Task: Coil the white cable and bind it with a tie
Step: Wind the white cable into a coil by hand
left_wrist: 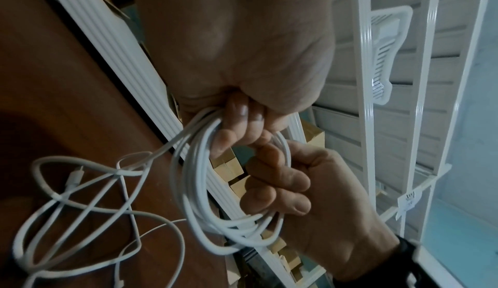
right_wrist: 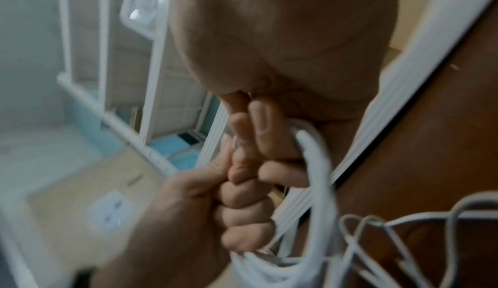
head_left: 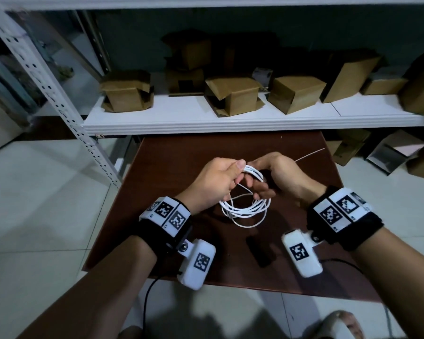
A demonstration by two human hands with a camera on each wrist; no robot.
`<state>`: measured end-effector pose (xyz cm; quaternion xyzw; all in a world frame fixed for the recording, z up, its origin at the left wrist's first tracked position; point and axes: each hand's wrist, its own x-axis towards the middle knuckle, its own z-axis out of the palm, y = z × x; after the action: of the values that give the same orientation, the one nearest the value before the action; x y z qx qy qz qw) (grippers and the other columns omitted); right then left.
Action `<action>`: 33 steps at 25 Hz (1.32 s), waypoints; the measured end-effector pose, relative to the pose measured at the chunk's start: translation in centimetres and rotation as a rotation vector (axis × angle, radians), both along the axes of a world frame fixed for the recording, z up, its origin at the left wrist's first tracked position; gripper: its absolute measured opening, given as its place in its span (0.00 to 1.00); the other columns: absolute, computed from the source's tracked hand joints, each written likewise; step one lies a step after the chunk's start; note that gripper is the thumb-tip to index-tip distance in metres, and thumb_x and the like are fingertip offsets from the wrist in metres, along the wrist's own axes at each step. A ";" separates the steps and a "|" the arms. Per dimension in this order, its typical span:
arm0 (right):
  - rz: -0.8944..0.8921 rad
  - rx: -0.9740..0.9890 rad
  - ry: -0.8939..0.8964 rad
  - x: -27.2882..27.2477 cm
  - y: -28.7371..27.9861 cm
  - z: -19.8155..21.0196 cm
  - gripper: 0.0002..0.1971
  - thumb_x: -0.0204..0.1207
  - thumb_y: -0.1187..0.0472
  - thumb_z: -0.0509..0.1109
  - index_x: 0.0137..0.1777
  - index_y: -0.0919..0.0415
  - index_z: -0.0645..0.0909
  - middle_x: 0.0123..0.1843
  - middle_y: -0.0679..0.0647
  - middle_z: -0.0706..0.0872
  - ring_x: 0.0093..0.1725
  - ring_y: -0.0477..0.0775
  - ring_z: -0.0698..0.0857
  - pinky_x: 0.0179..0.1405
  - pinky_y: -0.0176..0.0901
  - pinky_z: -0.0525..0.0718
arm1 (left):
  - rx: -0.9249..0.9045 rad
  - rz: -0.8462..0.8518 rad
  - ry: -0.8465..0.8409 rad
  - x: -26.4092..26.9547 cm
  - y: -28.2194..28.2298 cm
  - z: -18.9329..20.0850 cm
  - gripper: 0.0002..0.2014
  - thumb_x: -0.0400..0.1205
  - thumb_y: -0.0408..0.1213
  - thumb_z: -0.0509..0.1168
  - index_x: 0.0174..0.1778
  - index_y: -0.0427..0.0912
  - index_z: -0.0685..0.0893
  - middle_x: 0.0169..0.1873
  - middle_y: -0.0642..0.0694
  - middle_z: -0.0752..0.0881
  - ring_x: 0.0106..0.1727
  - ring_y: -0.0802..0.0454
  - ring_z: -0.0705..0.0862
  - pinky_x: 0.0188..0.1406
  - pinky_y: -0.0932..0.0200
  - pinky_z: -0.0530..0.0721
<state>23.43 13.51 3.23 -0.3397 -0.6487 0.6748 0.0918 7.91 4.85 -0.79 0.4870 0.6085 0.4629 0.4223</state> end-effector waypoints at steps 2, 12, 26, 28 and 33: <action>-0.006 0.055 0.002 -0.1 -0.2 -0.3 0.16 0.78 0.65 0.58 0.38 0.77 0.83 0.22 0.62 0.72 0.18 0.57 0.74 0.41 0.60 0.88 | -0.003 0.004 0.086 0.2 0.0 -0.1 0.24 0.95 0.44 0.57 0.35 0.37 0.82 0.20 0.56 0.72 0.18 0.62 0.67 0.21 0.58 0.68; 0.030 0.082 0.137 -0.5 -1.0 -0.9 0.21 0.89 0.53 0.67 0.33 0.57 0.88 0.25 0.63 0.76 0.22 0.60 0.82 0.22 0.42 0.84 | -0.111 0.088 -0.118 -0.5 0.1 0.7 0.23 0.95 0.46 0.55 0.35 0.40 0.74 0.19 0.51 0.68 0.16 0.59 0.63 0.16 0.65 0.65; 0.071 0.270 0.162 -0.2 -0.3 -0.8 0.25 0.88 0.50 0.68 0.47 0.76 0.88 0.34 0.75 0.88 0.26 0.55 0.88 0.25 0.36 0.82 | -0.095 0.048 -0.284 -0.4 -0.2 2.2 0.25 0.95 0.47 0.53 0.32 0.41 0.70 0.17 0.52 0.66 0.16 0.61 0.58 0.17 0.69 0.58; 0.048 0.157 0.185 -0.4 -0.8 -1.4 0.27 0.90 0.53 0.66 0.50 0.84 0.83 0.32 0.71 0.87 0.25 0.54 0.88 0.24 0.36 0.82 | -0.094 0.068 -0.179 -0.3 -0.3 2.4 0.25 0.96 0.46 0.53 0.32 0.40 0.70 0.15 0.54 0.69 0.14 0.61 0.60 0.17 0.68 0.59; 0.033 -0.163 0.138 -0.2 -1.0 -0.8 0.30 0.87 0.40 0.64 0.43 0.70 0.85 0.27 0.61 0.74 0.23 0.59 0.78 0.41 0.54 0.89 | -0.015 0.024 0.114 0.0 -0.5 1.6 0.25 0.92 0.50 0.56 0.32 0.41 0.78 0.14 0.55 0.73 0.15 0.62 0.67 0.20 0.58 0.65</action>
<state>23.18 12.49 2.46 -0.2880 -0.5894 0.7485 0.0970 7.87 4.38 0.80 0.5019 0.6409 0.4350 0.3849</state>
